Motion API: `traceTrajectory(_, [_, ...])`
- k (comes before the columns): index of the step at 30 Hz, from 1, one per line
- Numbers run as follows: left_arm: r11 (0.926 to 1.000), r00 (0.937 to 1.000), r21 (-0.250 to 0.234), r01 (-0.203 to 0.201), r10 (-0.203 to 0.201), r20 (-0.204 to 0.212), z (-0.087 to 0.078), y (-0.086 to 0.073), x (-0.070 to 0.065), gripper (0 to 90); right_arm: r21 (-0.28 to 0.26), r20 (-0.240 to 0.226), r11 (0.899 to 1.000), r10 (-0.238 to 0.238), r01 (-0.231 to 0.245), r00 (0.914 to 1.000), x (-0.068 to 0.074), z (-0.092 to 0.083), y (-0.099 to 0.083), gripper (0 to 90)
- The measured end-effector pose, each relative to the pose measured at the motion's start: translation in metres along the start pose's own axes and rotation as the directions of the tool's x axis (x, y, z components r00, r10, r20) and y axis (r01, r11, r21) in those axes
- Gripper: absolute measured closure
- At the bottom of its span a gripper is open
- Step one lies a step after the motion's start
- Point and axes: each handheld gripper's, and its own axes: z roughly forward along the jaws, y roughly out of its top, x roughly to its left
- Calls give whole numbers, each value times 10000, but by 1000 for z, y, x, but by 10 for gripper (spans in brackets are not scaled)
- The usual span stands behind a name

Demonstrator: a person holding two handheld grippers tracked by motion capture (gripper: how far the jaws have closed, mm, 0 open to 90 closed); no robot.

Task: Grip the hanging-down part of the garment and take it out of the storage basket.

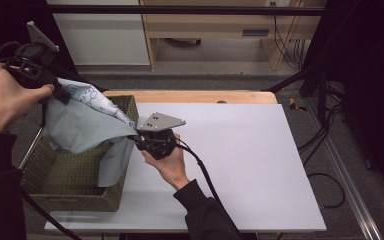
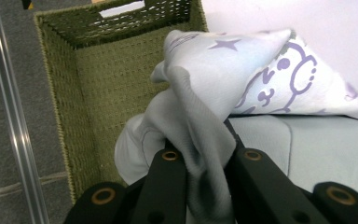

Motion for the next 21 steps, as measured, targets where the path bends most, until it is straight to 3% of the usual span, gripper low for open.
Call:
traceTrajectory(3, [9999,9997,-64,-126,128,203,0,0,-5,848,-293,276,9991,-295,303,9992,-3,-19,14,868])
traceTrajectory(12, [9990,9982,-120,-442,446,397,1,5,-20,848,-854,1022,9934,-679,767,9925,-5,-50,37,868])
traceTrajectory(21, [9978,9967,-153,-649,656,476,1,8,-29,848,-1241,1205,9887,-695,845,9903,-10,-61,47,868])
